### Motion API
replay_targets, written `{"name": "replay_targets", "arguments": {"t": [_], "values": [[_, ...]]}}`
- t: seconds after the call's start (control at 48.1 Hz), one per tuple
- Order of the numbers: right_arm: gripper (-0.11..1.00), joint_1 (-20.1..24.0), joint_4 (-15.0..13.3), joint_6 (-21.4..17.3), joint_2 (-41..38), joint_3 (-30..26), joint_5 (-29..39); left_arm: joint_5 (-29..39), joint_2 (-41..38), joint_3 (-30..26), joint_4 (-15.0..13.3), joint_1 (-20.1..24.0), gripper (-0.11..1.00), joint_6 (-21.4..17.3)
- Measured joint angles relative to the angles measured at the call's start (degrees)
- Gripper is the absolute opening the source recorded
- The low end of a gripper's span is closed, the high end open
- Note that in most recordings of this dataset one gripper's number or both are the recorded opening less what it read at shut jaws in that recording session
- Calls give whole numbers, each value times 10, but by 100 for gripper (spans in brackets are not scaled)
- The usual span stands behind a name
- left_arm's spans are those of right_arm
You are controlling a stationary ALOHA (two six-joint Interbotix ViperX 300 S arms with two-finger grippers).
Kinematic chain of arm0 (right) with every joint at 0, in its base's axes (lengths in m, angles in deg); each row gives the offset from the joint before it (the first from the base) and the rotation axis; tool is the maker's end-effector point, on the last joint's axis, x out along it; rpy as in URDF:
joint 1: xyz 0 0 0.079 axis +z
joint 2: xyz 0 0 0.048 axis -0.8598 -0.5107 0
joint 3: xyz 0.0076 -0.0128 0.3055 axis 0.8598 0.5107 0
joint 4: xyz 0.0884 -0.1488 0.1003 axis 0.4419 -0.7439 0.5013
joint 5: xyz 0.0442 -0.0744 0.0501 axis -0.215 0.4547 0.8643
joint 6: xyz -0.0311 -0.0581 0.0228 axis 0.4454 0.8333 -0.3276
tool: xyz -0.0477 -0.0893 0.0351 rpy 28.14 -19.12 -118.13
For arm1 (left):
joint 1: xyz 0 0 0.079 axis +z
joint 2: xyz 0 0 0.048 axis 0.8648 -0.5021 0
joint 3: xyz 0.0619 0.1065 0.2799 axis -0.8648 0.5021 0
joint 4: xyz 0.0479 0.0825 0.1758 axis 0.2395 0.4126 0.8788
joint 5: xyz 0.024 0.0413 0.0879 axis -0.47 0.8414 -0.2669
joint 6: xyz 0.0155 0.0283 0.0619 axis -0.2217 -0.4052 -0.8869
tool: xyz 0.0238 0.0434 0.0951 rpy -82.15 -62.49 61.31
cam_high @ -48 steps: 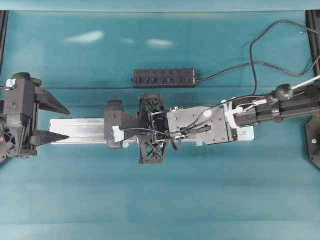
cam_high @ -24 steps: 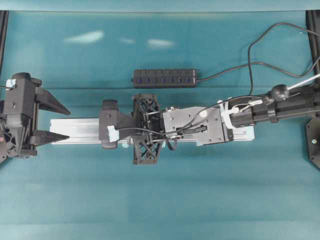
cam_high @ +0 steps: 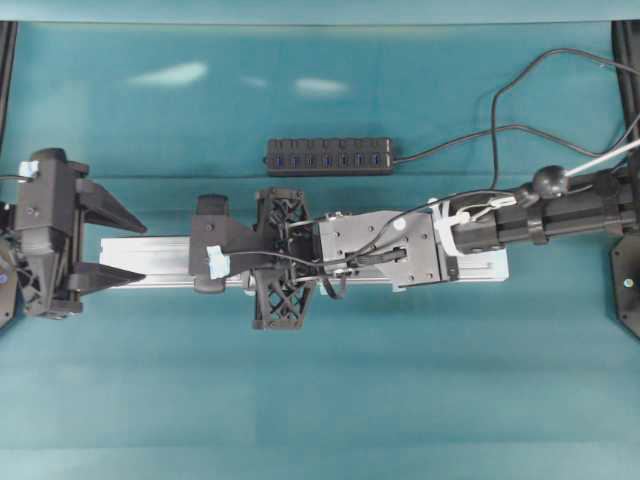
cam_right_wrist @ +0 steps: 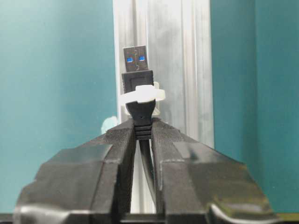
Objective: Pass the USB cable through three rings with both arms.
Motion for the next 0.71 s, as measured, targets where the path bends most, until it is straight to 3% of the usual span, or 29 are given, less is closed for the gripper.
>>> {"name": "replay_targets", "arguments": {"t": [0.707], "values": [[-7,-9,36,0,0,0,-21,-206,-191,-2,0,-2,74,2]]}}
